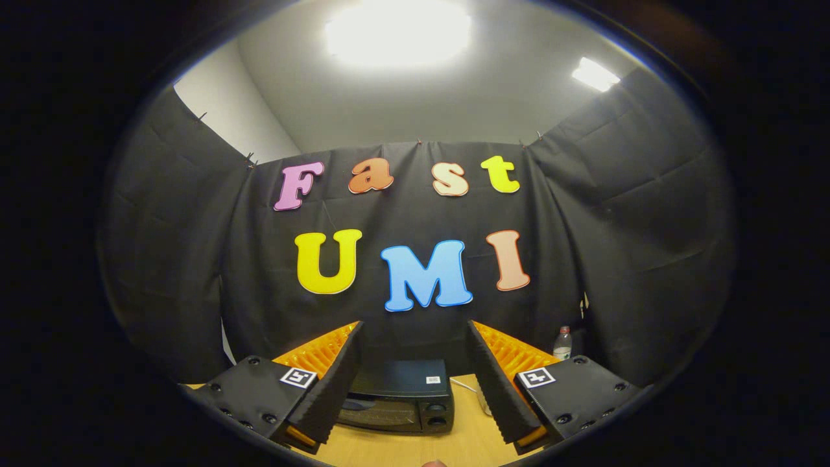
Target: Open the toaster oven, put the food inside, and close the toaster oven door.
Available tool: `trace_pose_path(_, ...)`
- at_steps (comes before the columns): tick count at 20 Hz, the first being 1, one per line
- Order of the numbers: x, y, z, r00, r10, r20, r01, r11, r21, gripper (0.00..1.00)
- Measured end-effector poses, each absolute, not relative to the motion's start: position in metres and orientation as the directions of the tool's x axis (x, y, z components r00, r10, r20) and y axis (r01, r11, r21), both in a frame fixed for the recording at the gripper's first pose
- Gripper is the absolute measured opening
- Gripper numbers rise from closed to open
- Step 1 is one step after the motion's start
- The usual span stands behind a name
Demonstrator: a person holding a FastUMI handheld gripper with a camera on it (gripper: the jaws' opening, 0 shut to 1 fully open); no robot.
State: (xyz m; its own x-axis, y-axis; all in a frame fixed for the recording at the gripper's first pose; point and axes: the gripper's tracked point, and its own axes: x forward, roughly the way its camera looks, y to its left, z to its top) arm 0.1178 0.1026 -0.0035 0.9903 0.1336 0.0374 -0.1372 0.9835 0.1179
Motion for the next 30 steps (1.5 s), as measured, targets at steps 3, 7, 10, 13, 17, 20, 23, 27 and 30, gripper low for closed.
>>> trace_pose_path(3, 0.146, 0.135, -0.024, 0.985, 0.174, 0.01, -0.174, 0.975, 0.141, 0.97)
trace_pose_path(7, 0.175, 0.175, -0.059, 0.974, 0.222, -0.045, -0.211, 0.96, 0.182, 0.97)
trace_pose_path(10, 0.193, 0.199, -0.089, 0.965, 0.244, -0.091, -0.222, 0.954, 0.203, 0.97)
trace_pose_path(13, 0.205, 0.221, -0.126, 0.952, 0.264, -0.153, -0.232, 0.952, 0.198, 0.96)
trace_pose_path(17, 0.219, 0.24, -0.171, 0.935, 0.267, -0.234, -0.233, 0.959, 0.161, 0.97)
trace_pose_path(20, 0.228, 0.243, -0.198, 0.929, 0.243, -0.281, -0.206, 0.967, 0.153, 0.97)
trace_pose_path(23, 0.234, 0.243, -0.223, 0.919, 0.219, -0.327, -0.176, 0.972, 0.157, 0.97)
trace_pose_path(27, 0.23, 0.245, -0.233, 0.925, 0.205, -0.32, -0.176, 0.978, 0.116, 0.95)
trace_pose_path(30, 0.225, 0.246, -0.235, 0.931, 0.194, -0.309, -0.187, 0.981, 0.055, 0.96)
